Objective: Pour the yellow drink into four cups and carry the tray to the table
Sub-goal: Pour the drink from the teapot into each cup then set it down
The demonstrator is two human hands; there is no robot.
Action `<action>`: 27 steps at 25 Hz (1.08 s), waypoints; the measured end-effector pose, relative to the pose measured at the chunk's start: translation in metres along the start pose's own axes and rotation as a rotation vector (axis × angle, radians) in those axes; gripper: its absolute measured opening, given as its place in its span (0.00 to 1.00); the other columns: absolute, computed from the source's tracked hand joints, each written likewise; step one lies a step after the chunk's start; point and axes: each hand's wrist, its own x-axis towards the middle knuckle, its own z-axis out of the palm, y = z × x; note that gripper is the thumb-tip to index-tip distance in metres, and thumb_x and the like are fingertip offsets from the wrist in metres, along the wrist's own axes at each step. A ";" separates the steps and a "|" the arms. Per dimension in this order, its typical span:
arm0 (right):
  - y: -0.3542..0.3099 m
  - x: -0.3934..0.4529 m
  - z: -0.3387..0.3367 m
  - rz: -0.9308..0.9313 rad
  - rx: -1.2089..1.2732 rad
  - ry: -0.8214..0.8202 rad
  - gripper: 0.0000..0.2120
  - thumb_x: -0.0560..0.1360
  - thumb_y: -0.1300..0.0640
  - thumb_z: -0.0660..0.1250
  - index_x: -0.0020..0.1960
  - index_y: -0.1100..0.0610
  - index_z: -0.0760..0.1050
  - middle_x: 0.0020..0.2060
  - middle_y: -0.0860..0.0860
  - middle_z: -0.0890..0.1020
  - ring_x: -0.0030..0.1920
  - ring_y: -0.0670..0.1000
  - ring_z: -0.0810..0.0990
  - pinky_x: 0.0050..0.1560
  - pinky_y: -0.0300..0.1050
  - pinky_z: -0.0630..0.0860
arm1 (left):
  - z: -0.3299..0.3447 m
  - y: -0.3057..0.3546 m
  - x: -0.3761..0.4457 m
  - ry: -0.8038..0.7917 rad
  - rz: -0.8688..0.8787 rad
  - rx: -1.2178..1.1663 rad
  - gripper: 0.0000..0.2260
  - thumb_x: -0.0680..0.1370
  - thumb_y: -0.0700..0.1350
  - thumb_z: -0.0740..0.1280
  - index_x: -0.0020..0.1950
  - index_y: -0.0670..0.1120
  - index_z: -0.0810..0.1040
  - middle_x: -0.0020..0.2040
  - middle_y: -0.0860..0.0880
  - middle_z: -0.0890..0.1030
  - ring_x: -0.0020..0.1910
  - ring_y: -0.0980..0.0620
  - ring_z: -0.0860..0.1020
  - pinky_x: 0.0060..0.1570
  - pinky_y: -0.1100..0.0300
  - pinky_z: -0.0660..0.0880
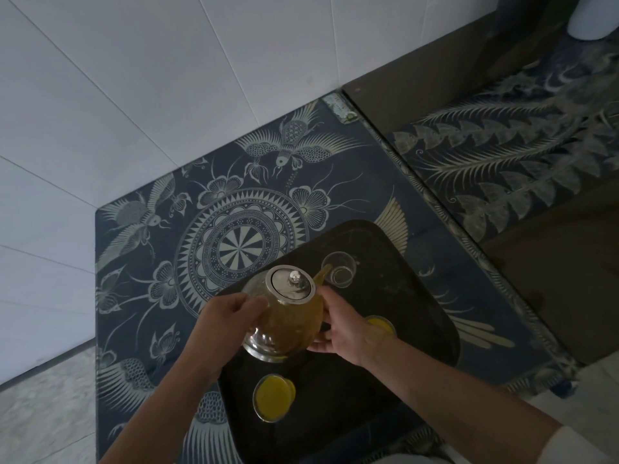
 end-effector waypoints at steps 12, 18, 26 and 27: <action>0.003 0.000 -0.002 0.024 0.018 0.003 0.29 0.74 0.37 0.68 0.71 0.47 0.70 0.65 0.55 0.78 0.62 0.62 0.77 0.57 0.59 0.78 | 0.001 0.009 -0.003 -0.041 -0.012 0.013 0.21 0.79 0.47 0.66 0.24 0.53 0.78 0.24 0.54 0.77 0.25 0.60 0.73 0.39 0.55 0.71; 0.004 0.000 0.000 0.032 0.011 0.003 0.27 0.75 0.37 0.67 0.71 0.47 0.71 0.65 0.55 0.78 0.62 0.62 0.77 0.57 0.59 0.78 | 0.000 0.010 -0.005 -0.036 -0.014 0.016 0.22 0.79 0.46 0.67 0.24 0.54 0.78 0.24 0.54 0.77 0.25 0.61 0.74 0.39 0.57 0.71; 0.005 -0.001 0.001 0.031 0.005 -0.006 0.27 0.75 0.36 0.66 0.70 0.48 0.72 0.64 0.55 0.79 0.62 0.62 0.78 0.59 0.59 0.77 | -0.003 0.008 -0.005 -0.049 -0.016 -0.009 0.21 0.78 0.45 0.67 0.24 0.53 0.78 0.24 0.53 0.77 0.24 0.62 0.74 0.38 0.57 0.71; 0.005 -0.001 0.001 0.030 0.004 -0.007 0.27 0.75 0.36 0.66 0.70 0.48 0.72 0.64 0.55 0.80 0.62 0.62 0.78 0.60 0.59 0.77 | -0.003 0.008 -0.005 -0.047 -0.012 -0.008 0.21 0.78 0.45 0.67 0.24 0.53 0.78 0.24 0.53 0.77 0.24 0.62 0.74 0.38 0.57 0.71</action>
